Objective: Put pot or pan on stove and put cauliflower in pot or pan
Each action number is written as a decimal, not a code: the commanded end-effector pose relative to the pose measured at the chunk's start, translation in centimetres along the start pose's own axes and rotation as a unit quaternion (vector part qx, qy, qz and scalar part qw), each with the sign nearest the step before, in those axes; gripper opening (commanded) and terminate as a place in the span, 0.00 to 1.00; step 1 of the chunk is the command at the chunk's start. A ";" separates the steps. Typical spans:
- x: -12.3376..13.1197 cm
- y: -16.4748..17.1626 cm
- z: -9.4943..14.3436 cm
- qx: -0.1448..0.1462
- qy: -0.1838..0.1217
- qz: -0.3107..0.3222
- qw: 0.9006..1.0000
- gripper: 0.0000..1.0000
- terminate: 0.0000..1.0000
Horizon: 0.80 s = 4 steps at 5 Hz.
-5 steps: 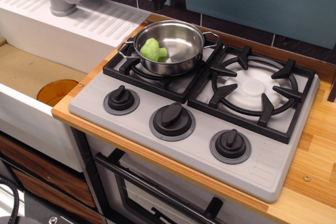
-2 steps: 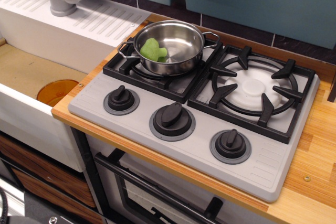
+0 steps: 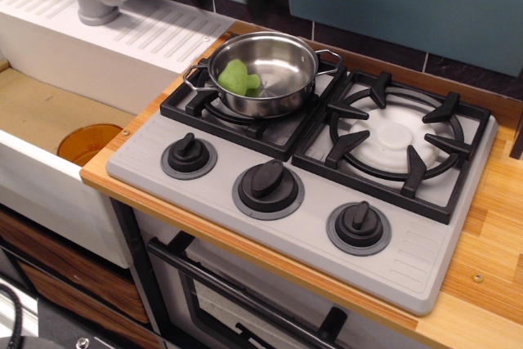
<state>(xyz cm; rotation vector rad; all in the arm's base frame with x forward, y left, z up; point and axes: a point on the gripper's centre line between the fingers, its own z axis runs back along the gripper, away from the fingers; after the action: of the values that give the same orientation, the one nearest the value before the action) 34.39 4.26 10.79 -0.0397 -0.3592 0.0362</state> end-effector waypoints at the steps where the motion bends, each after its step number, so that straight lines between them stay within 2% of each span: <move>1: 2.4 -6.6 -0.9 -0.019 -0.004 0.033 0.999 1.00 0.00; 2: 2.3 -8.4 0.1 -0.017 0.003 0.044 0.999 1.00 0.00; 4: 2.4 -11.7 2.1 0.017 0.010 0.057 0.998 1.00 0.00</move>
<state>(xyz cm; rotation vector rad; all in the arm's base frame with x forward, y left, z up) 34.73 -6.89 11.42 -0.0082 -0.2512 0.1548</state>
